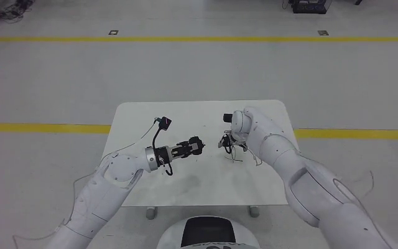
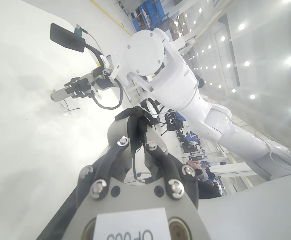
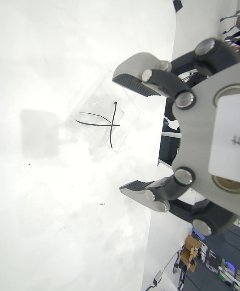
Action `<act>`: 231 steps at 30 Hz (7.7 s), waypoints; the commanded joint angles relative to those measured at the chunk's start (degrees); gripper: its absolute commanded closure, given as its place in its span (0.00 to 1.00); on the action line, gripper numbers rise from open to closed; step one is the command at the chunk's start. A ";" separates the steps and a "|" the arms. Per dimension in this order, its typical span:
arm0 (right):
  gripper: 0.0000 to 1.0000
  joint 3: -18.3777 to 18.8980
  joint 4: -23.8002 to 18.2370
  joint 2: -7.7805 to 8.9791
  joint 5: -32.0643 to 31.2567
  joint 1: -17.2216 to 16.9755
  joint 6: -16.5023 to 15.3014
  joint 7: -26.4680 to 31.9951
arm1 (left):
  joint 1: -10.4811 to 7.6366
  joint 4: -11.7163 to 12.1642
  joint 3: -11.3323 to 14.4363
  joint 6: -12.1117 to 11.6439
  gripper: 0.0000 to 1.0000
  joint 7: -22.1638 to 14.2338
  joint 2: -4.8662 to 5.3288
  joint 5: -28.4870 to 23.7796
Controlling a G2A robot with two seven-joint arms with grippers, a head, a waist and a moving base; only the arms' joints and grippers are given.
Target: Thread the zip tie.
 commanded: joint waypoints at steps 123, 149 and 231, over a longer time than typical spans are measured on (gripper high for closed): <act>0.91 22.81 -10.51 -1.39 -31.46 -15.35 0.50 -2.96 | 0.00 0.00 0.00 0.00 1.00 0.00 0.00 0.00; 0.89 20.70 1.45 -4.18 -27.69 -10.39 -1.68 -8.99 | 0.00 0.00 0.00 0.00 1.00 0.00 0.00 0.00; 0.88 21.08 2.75 -4.66 -29.06 -10.04 -2.66 -9.14 | 0.00 0.00 0.00 0.00 1.00 0.00 0.00 0.00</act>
